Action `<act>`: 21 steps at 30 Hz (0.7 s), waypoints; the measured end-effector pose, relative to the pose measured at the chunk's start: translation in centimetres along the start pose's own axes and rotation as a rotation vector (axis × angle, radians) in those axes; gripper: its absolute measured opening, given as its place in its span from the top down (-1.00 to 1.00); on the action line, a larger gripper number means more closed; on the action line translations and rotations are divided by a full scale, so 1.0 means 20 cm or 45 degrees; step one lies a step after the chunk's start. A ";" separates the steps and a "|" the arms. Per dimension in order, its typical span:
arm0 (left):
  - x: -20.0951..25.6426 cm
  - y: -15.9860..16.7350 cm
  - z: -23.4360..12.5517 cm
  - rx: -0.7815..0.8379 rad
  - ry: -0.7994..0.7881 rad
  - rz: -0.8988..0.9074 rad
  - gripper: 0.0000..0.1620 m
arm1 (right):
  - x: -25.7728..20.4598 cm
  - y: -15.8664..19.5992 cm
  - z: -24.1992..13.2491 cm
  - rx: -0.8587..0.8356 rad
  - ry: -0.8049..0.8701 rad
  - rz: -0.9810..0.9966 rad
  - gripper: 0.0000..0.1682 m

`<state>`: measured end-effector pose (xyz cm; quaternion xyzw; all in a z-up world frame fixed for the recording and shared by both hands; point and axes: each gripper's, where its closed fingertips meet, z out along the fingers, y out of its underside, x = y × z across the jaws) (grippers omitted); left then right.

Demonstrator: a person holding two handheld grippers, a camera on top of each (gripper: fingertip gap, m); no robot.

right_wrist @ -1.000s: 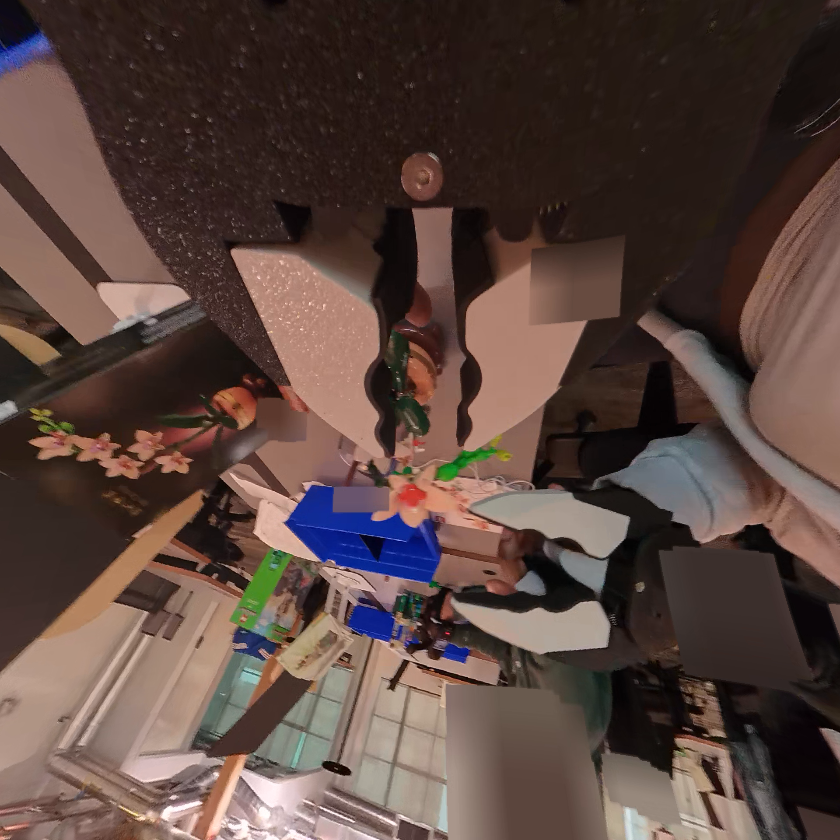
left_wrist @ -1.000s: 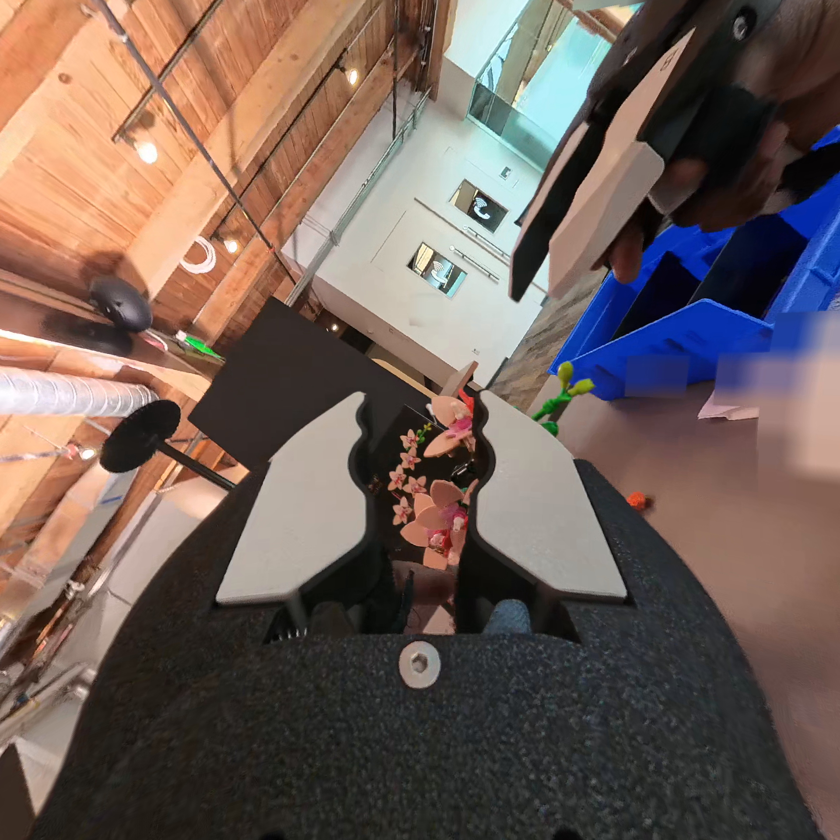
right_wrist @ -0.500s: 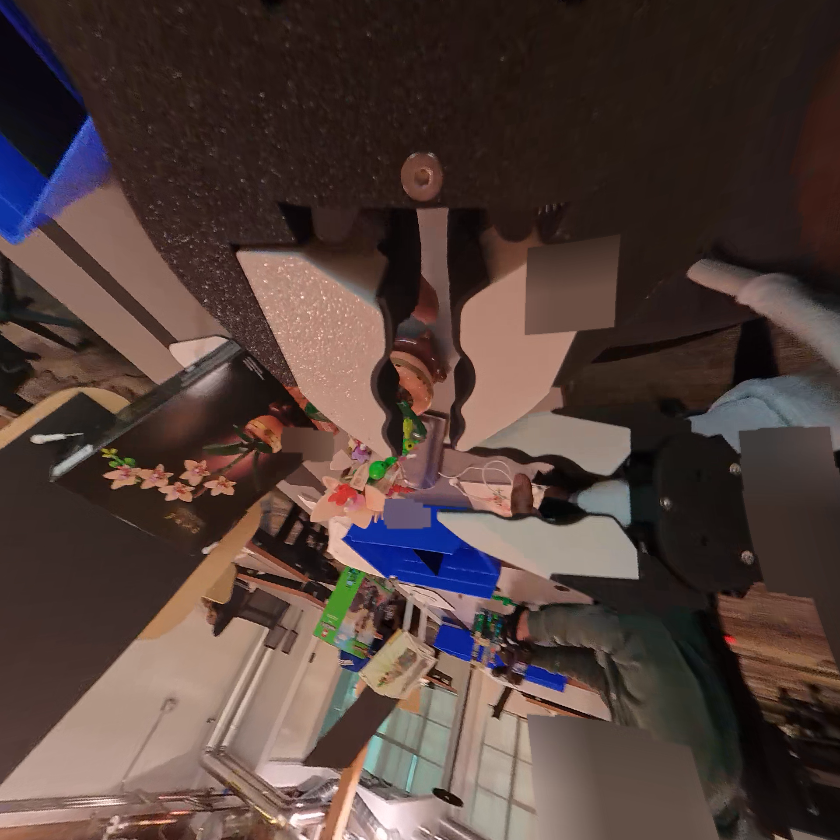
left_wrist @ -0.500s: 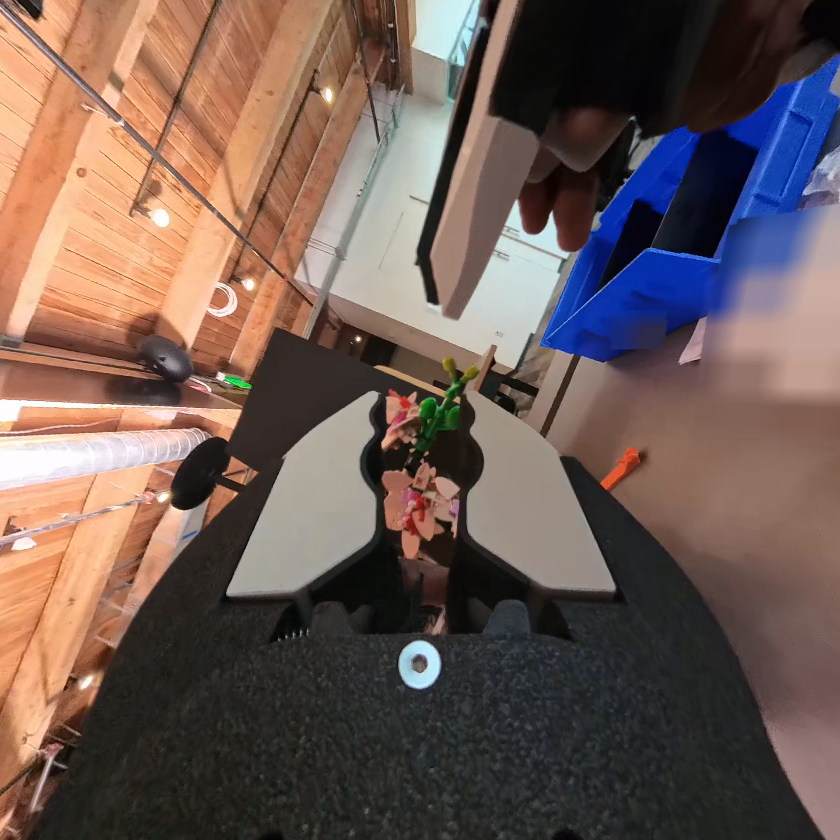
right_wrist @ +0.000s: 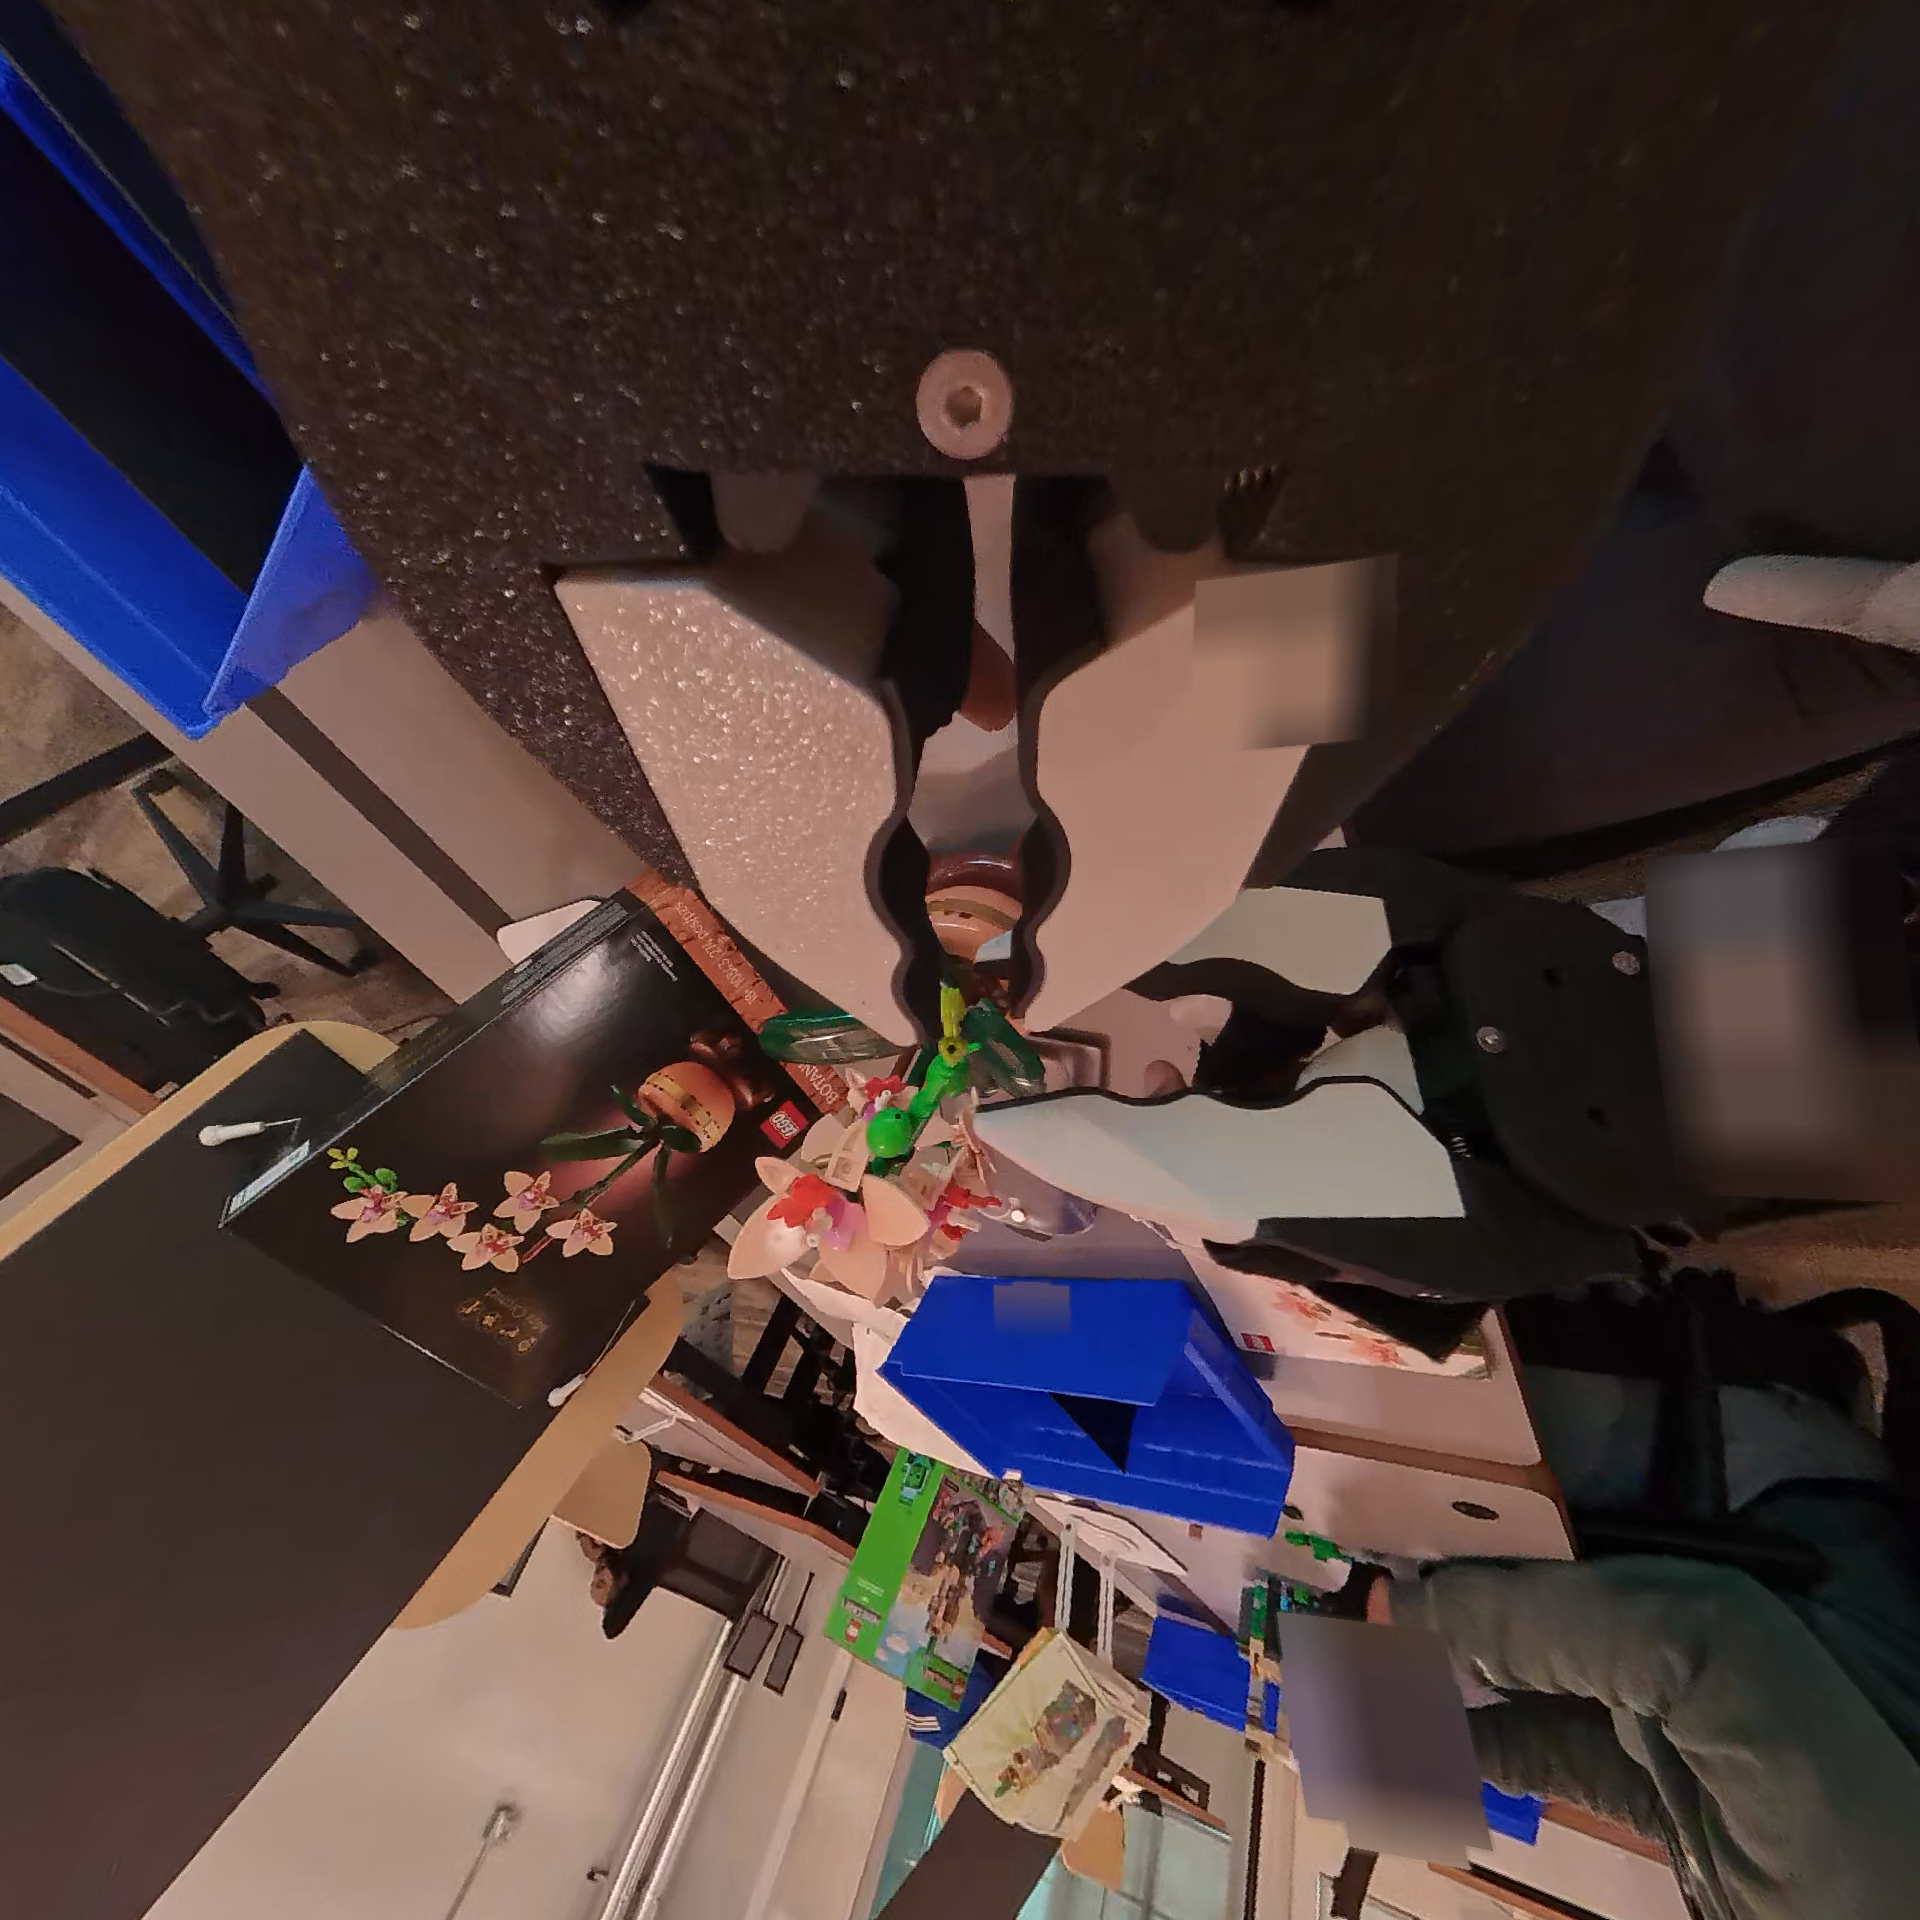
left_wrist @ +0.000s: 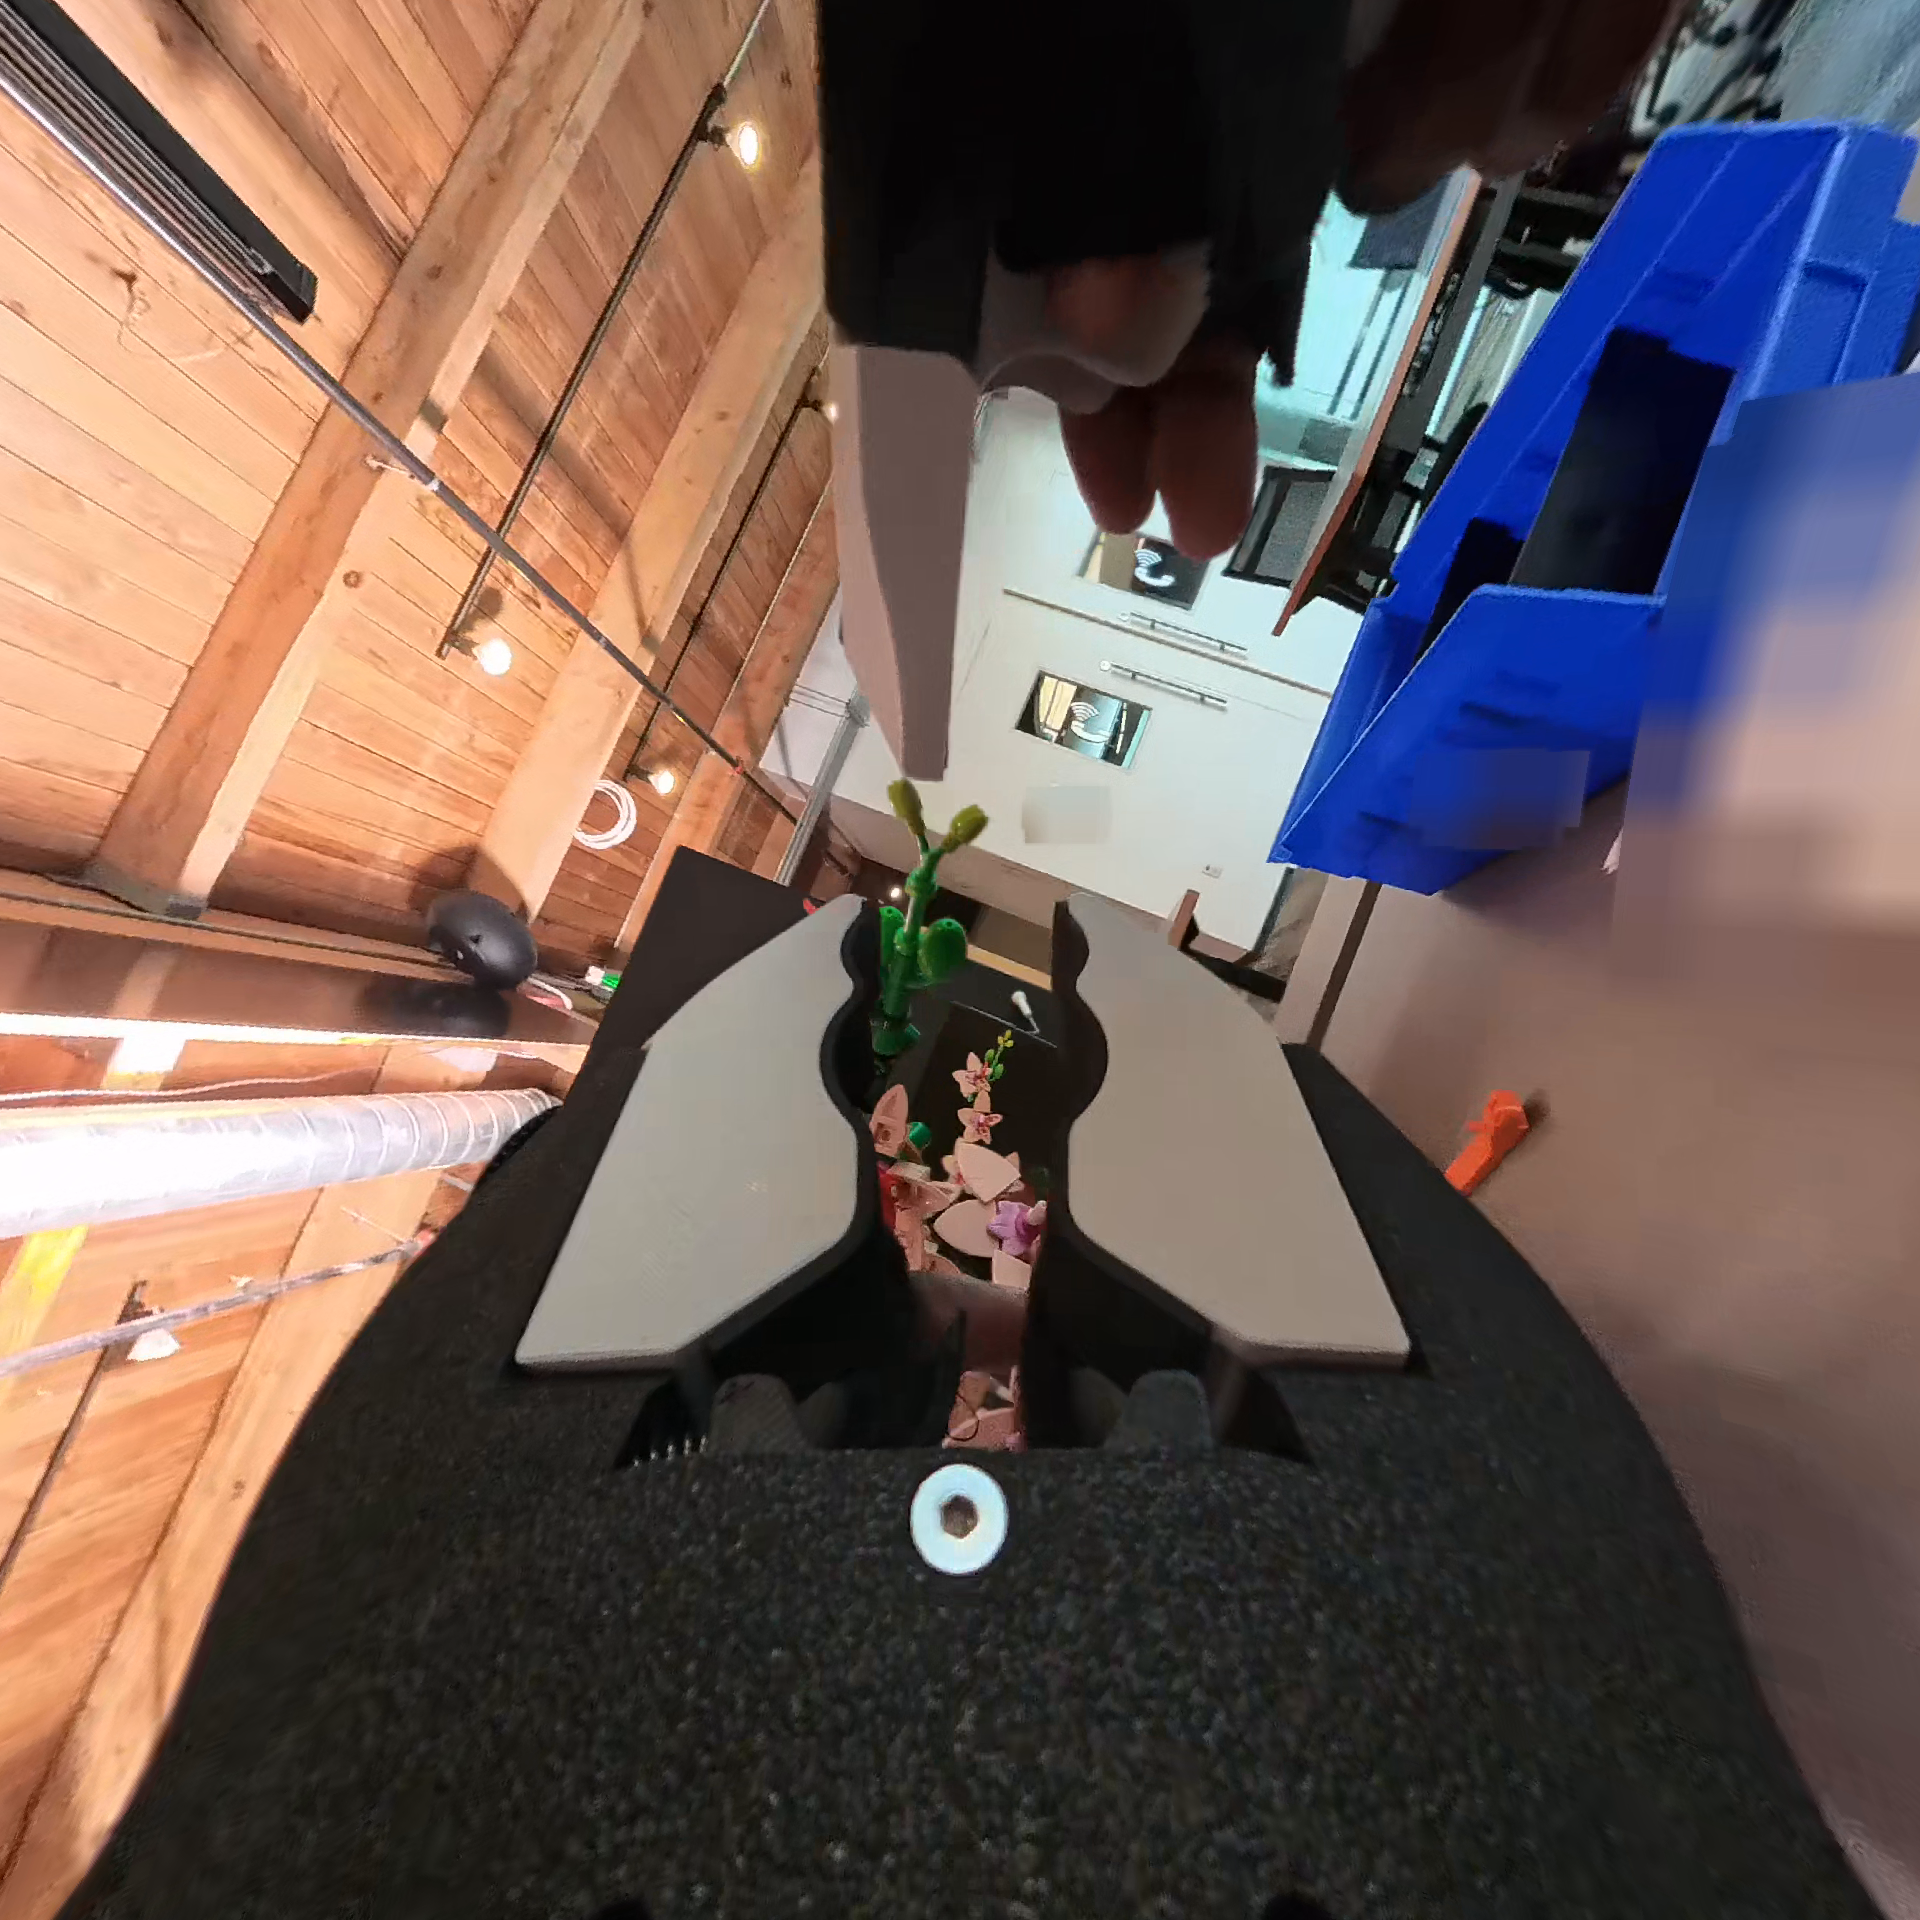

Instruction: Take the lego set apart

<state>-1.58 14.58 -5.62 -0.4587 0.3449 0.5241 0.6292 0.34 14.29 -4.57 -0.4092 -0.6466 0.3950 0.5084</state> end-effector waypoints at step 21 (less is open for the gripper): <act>-0.04 -0.03 0.04 0.107 -0.029 0.179 0.95 | 0.02 0.00 0.07 -0.047 0.012 -0.131 0.97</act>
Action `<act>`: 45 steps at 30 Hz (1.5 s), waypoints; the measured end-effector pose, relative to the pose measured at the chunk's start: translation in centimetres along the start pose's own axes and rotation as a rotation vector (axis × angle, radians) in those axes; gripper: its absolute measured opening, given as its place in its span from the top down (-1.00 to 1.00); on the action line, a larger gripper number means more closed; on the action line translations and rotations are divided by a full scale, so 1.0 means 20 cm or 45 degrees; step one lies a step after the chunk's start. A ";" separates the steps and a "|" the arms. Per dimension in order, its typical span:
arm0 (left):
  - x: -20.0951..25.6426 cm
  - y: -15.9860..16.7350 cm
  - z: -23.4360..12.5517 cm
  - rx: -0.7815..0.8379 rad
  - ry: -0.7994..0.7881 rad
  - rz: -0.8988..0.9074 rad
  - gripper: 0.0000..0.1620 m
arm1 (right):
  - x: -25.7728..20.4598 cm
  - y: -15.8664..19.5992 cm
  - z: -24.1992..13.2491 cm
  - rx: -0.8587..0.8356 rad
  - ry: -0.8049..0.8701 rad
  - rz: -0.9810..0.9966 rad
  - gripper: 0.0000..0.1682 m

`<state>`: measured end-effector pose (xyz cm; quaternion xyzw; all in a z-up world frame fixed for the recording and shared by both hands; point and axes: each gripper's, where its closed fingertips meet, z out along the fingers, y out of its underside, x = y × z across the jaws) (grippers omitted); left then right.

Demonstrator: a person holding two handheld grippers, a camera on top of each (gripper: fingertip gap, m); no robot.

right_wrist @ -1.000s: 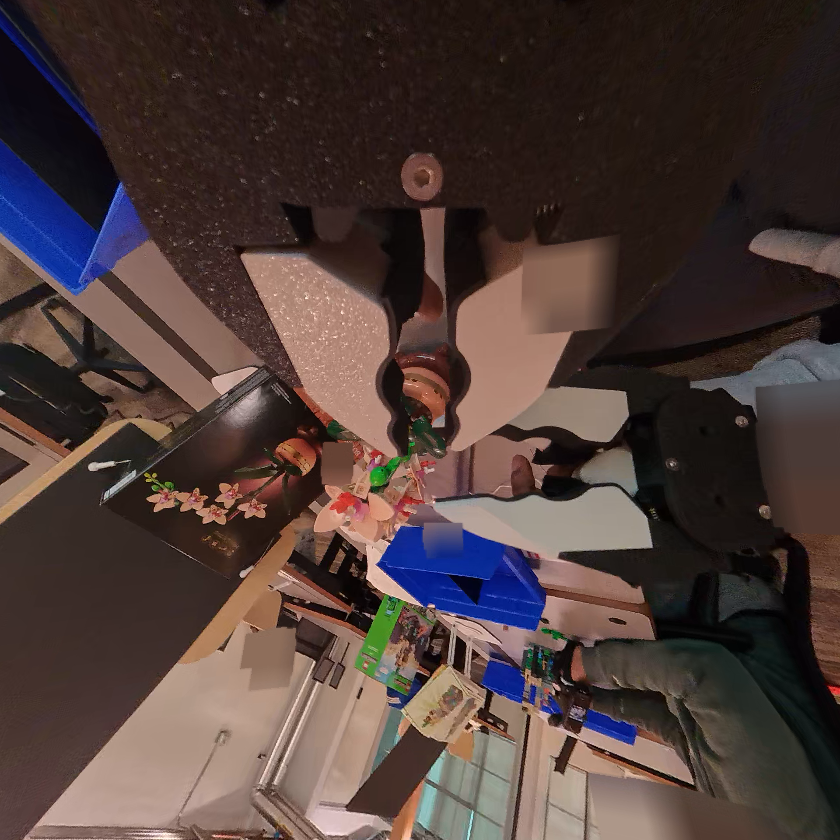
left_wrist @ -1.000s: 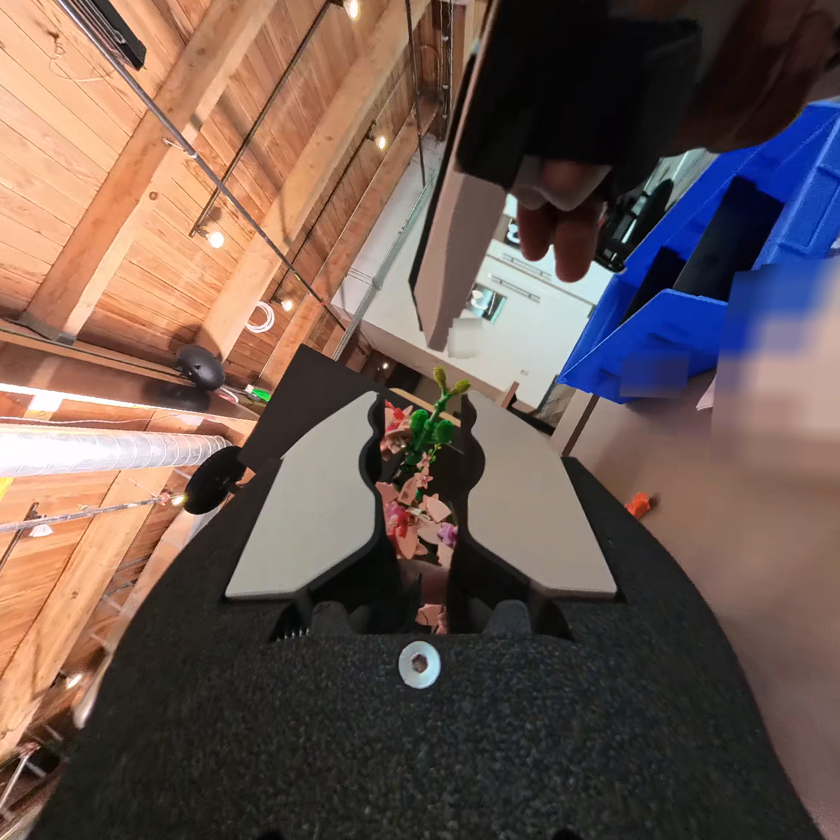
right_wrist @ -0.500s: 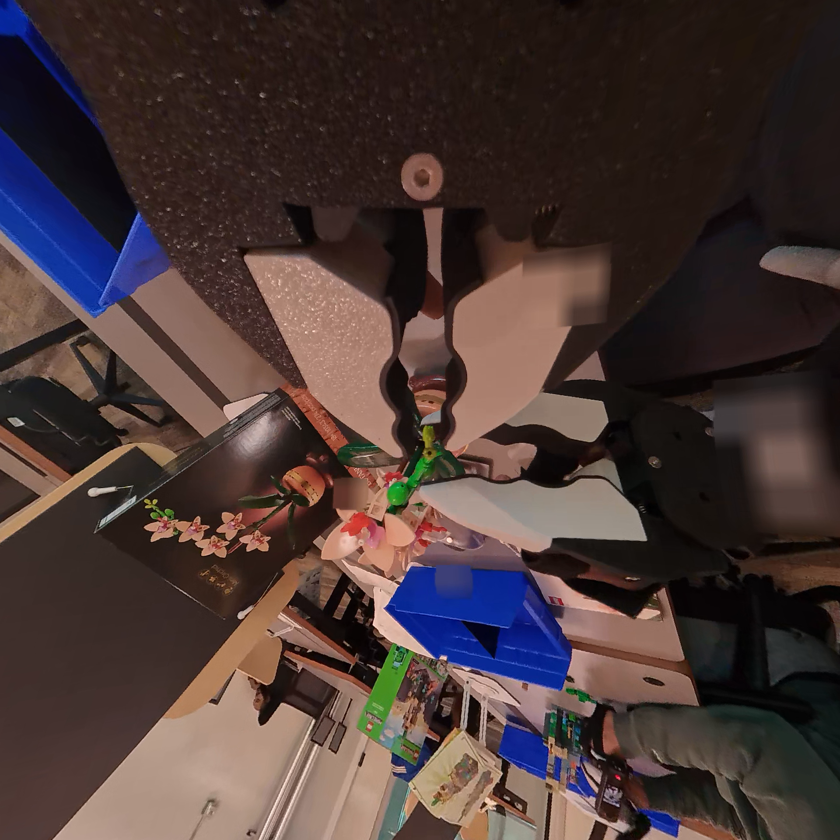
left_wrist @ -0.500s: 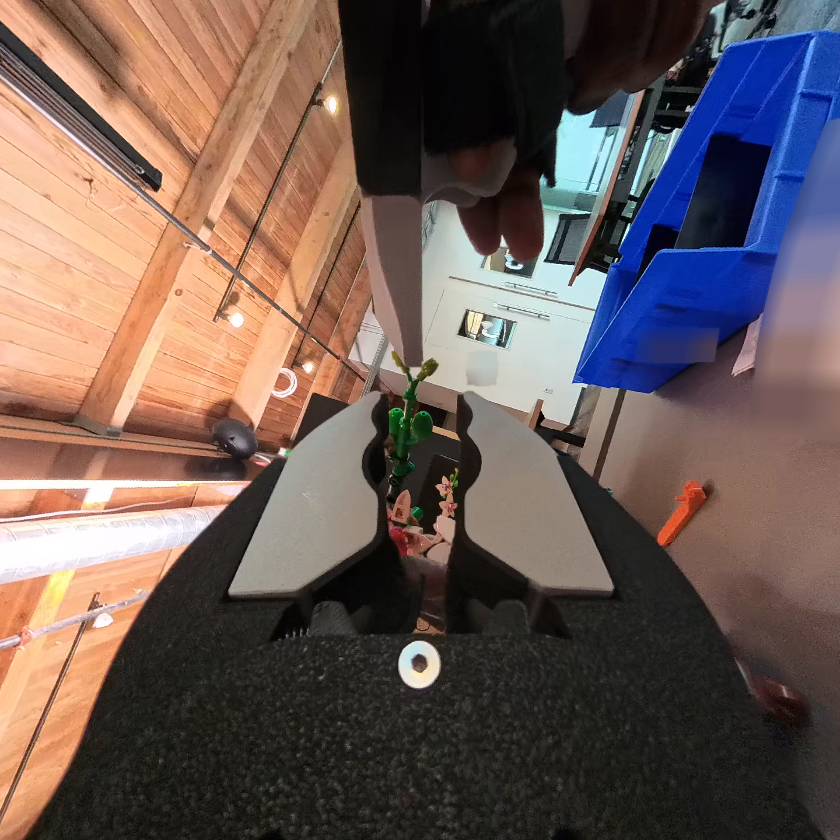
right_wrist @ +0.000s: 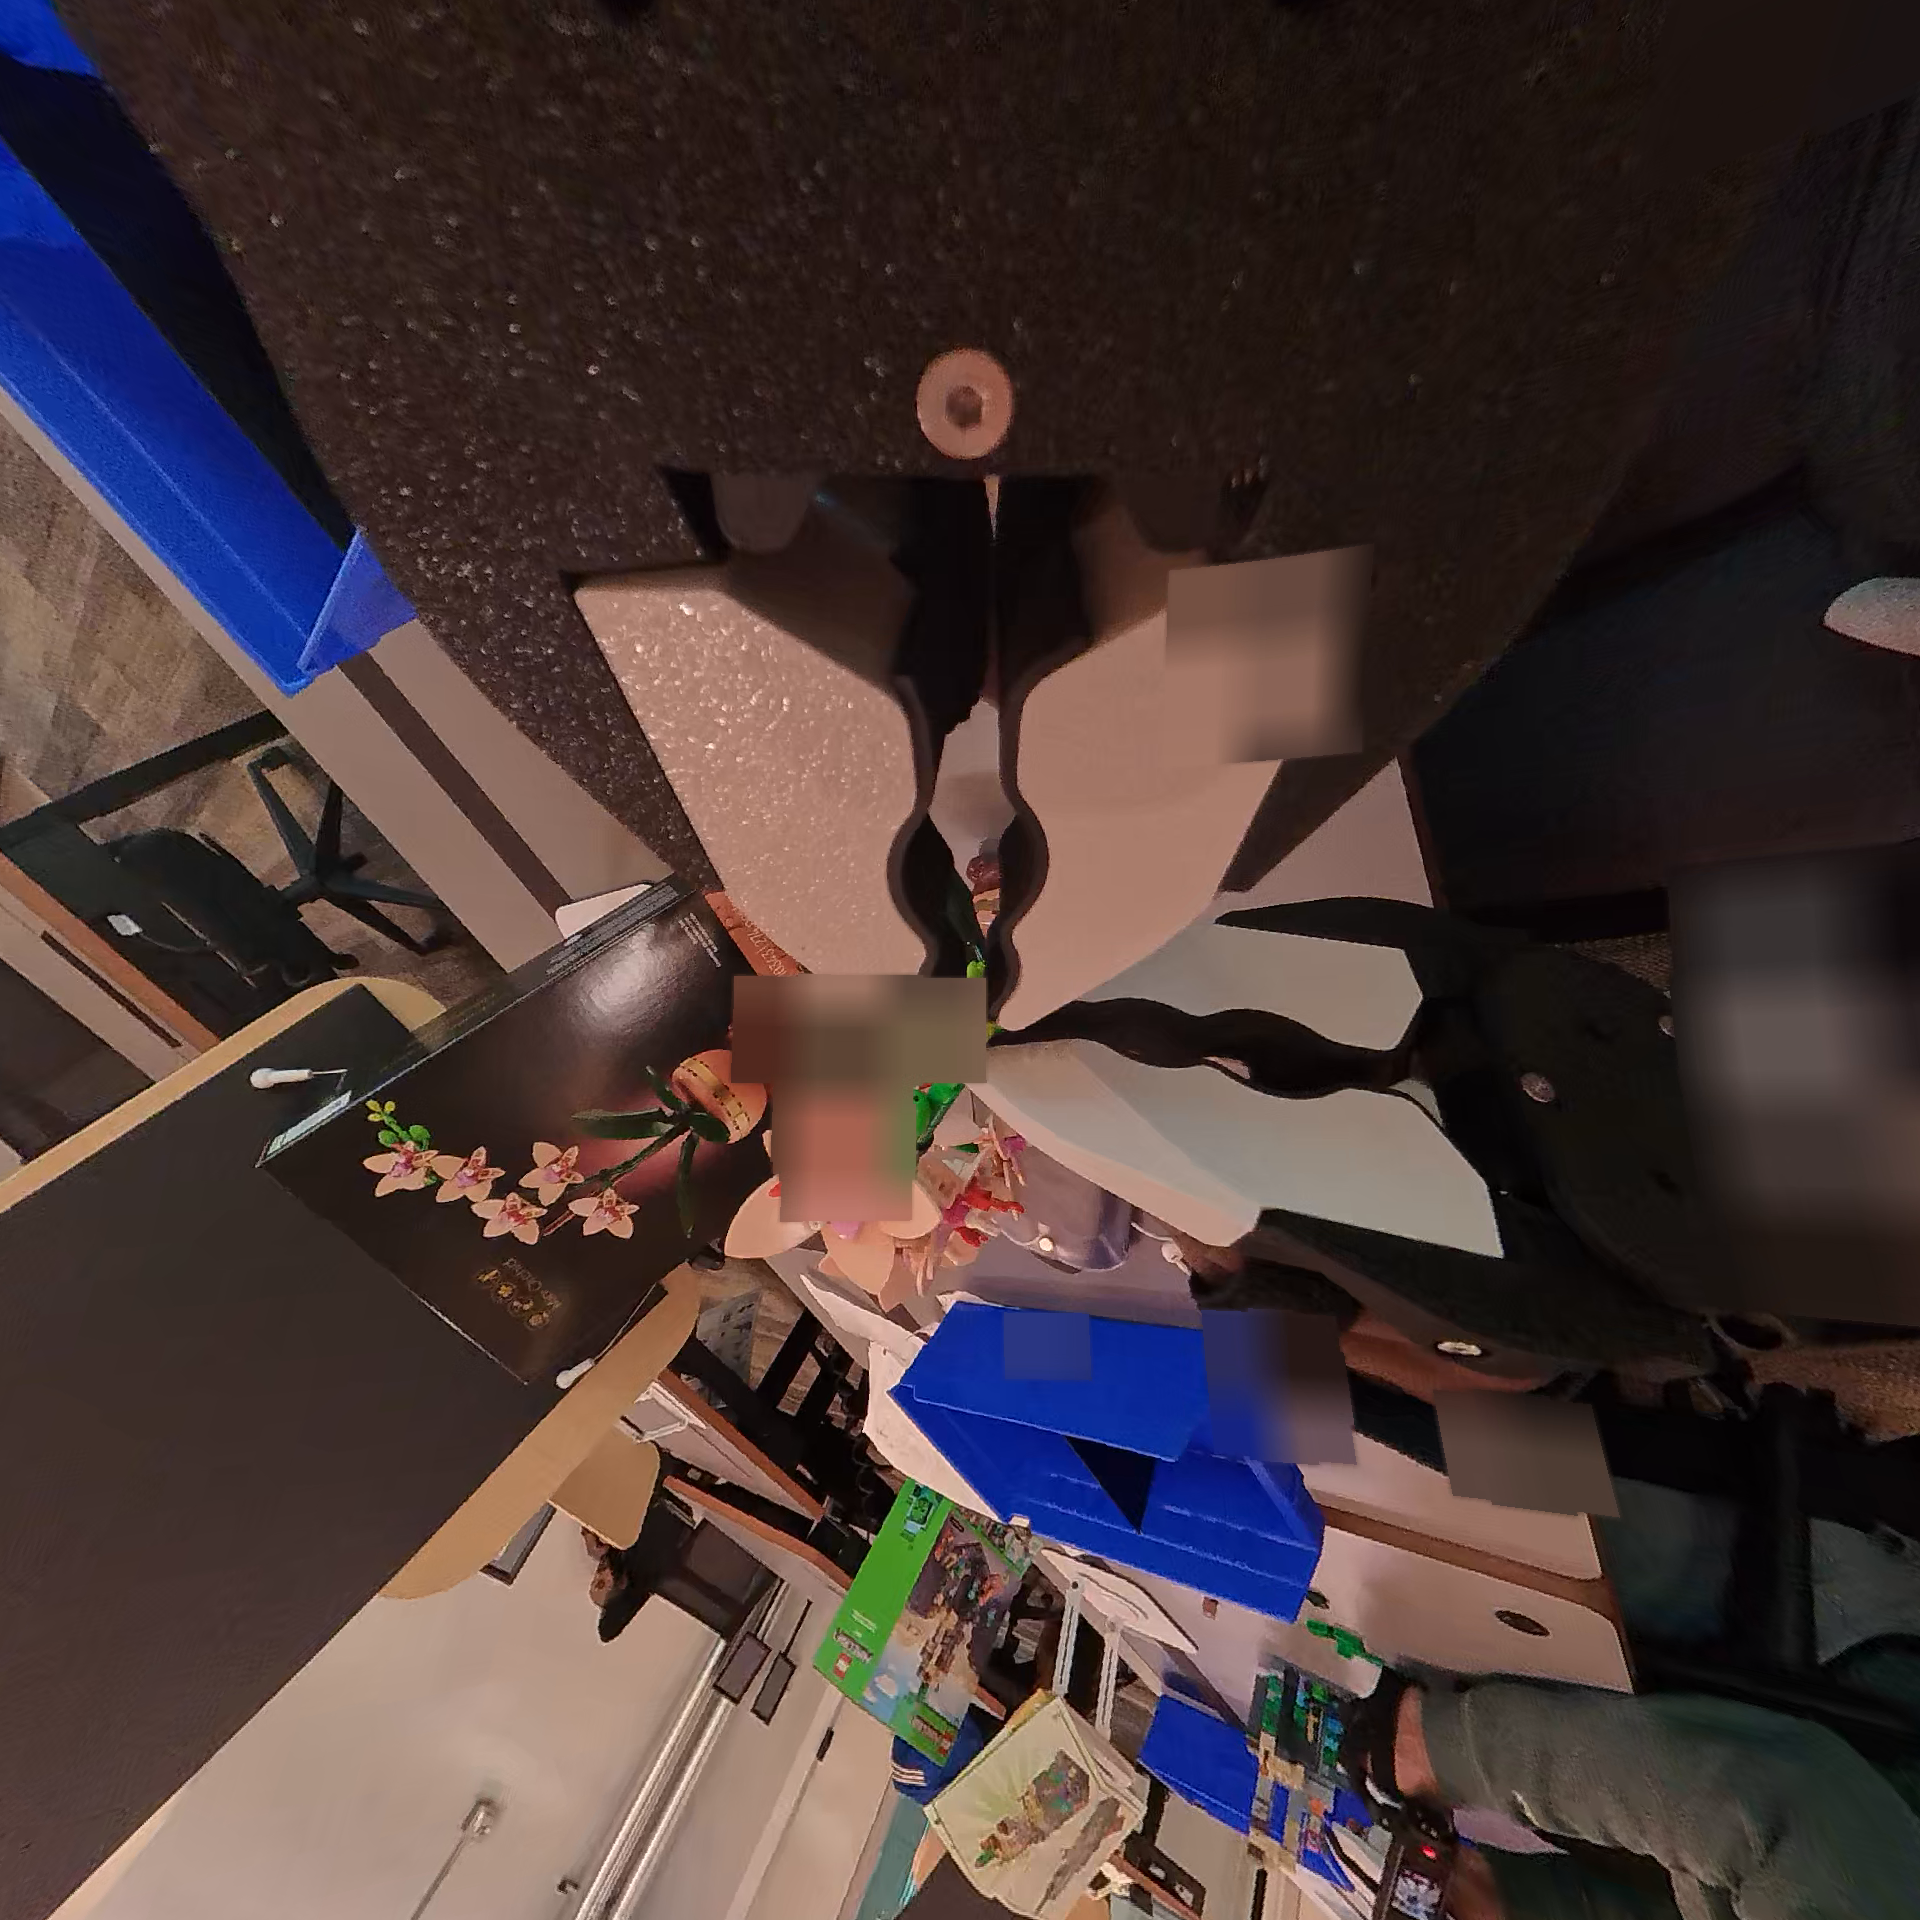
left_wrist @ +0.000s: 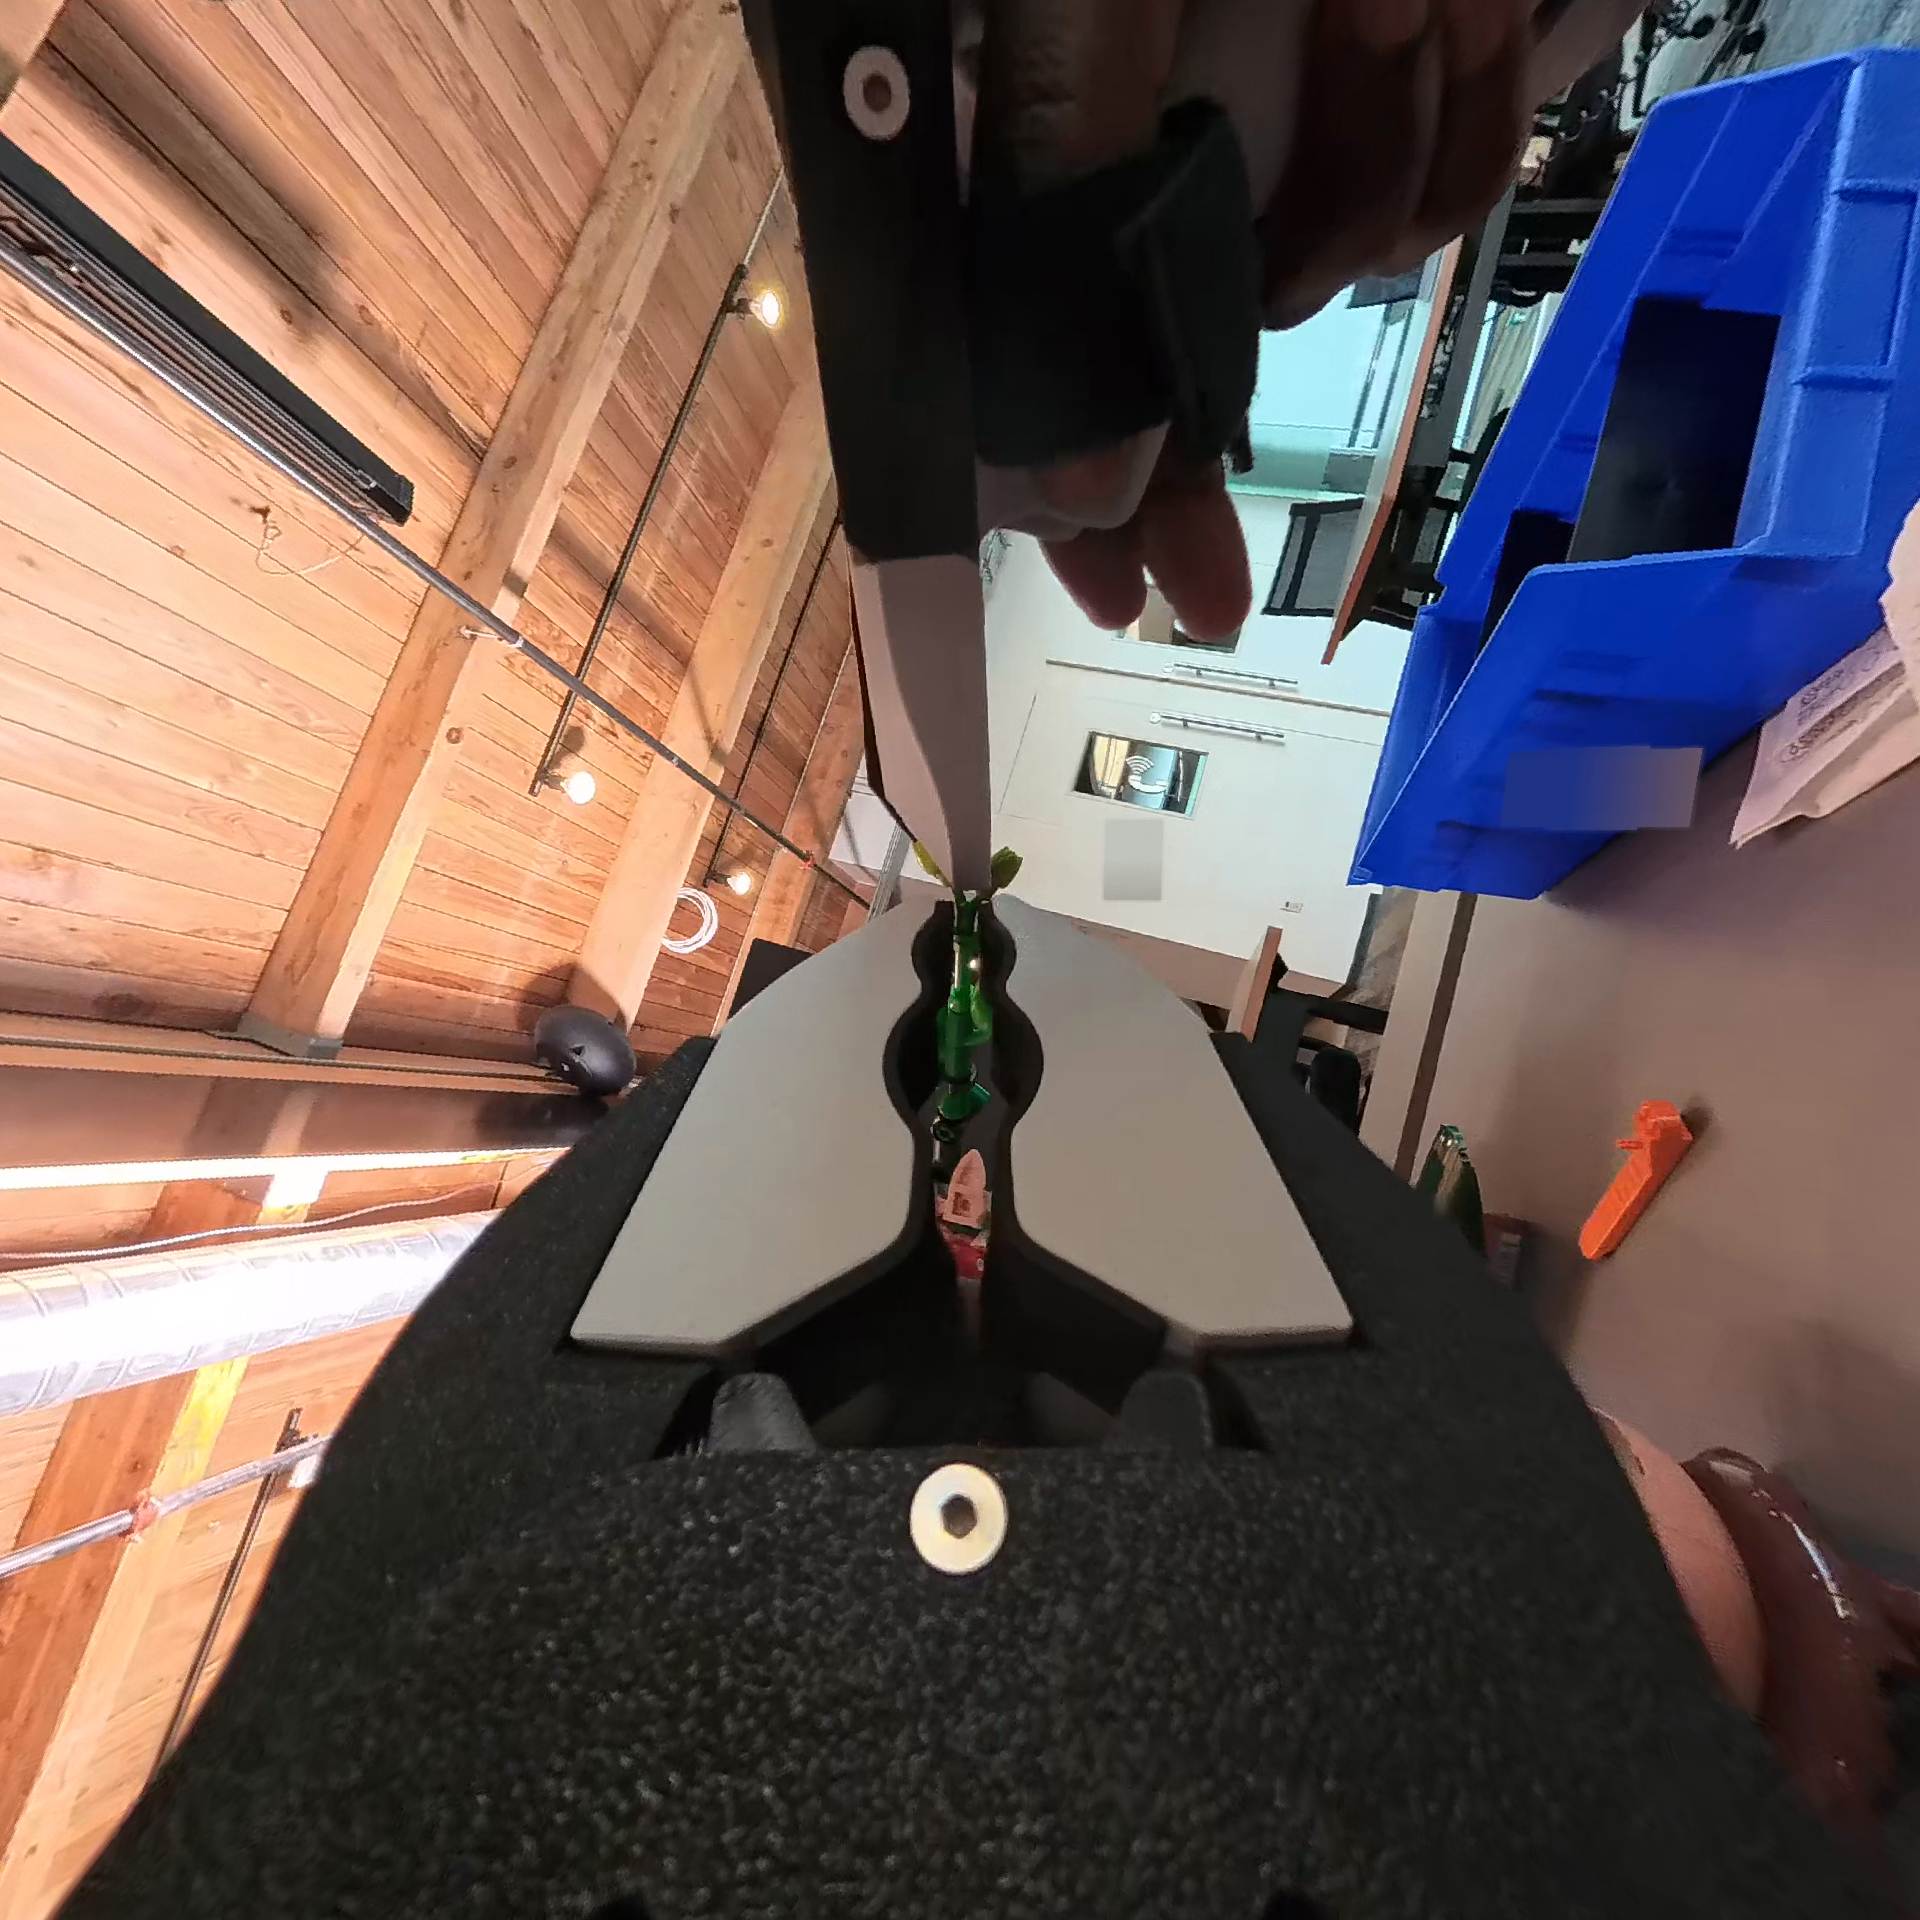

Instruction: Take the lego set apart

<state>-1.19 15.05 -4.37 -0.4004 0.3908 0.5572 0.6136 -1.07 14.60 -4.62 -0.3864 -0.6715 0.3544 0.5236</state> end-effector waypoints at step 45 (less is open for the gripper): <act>-0.07 0.05 -0.03 -0.107 -0.074 -0.059 0.75 | 0.09 -0.15 -0.09 0.255 0.009 0.055 0.96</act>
